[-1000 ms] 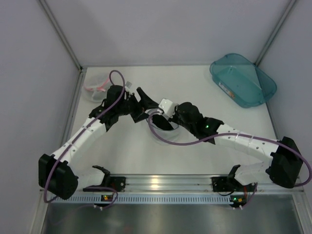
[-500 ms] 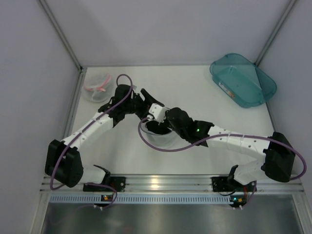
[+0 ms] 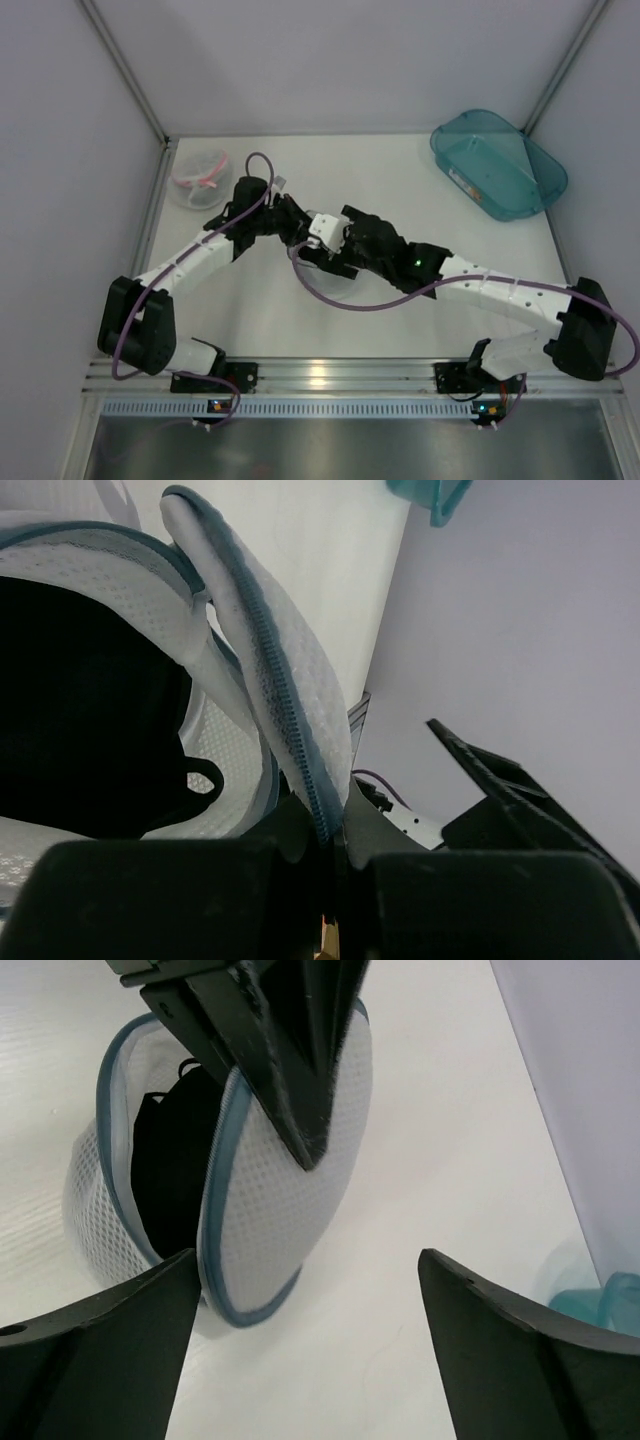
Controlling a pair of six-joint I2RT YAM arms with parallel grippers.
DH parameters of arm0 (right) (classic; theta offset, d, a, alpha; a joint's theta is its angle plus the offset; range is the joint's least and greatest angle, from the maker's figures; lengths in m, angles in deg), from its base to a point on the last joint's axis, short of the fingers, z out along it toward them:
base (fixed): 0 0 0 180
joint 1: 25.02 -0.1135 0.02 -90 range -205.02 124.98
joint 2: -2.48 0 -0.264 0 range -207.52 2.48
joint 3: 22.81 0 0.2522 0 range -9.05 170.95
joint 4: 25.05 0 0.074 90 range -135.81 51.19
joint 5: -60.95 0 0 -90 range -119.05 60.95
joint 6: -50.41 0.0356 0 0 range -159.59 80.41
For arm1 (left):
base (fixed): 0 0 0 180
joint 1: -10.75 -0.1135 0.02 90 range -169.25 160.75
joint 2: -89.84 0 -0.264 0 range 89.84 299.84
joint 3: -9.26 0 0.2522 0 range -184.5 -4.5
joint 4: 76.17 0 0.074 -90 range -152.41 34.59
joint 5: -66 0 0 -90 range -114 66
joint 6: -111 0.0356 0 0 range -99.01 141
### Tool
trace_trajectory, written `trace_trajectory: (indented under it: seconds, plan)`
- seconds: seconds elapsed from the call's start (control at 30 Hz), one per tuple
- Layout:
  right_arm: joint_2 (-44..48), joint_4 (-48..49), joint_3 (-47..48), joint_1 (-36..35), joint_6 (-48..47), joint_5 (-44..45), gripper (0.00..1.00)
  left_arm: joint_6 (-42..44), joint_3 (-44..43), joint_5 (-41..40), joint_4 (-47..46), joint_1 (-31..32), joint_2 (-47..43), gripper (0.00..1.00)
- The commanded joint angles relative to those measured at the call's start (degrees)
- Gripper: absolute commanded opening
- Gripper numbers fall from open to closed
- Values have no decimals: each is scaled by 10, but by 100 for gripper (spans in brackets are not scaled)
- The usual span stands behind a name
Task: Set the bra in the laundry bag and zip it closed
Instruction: Close the laundry bag at the center of the board.
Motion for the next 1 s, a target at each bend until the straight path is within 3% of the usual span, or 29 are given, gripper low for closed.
trace_trajectory:
  seconds: [0.0,0.13,0.4,0.5,0.67,0.8,0.97]
  plan:
    - [72,-51,41,41,36,-100,90,40,14,68,-60,-18,7,0]
    - [105,-114,79,117,80,-258,98,74,21,127,-83,-29,22,0]
    - [49,-202,109,325,160,-512,99,114,44,281,-151,-34,28,0]
    - [19,-202,98,377,200,-616,97,86,70,326,-213,-35,17,0]
    - [-12,-142,47,416,311,-735,90,106,73,373,-226,-35,17,0]
    - [-23,-24,-14,427,405,-761,87,149,60,417,-226,-36,41,0]
    - [-36,67,-49,440,497,-774,75,177,54,443,-225,-37,61,0]
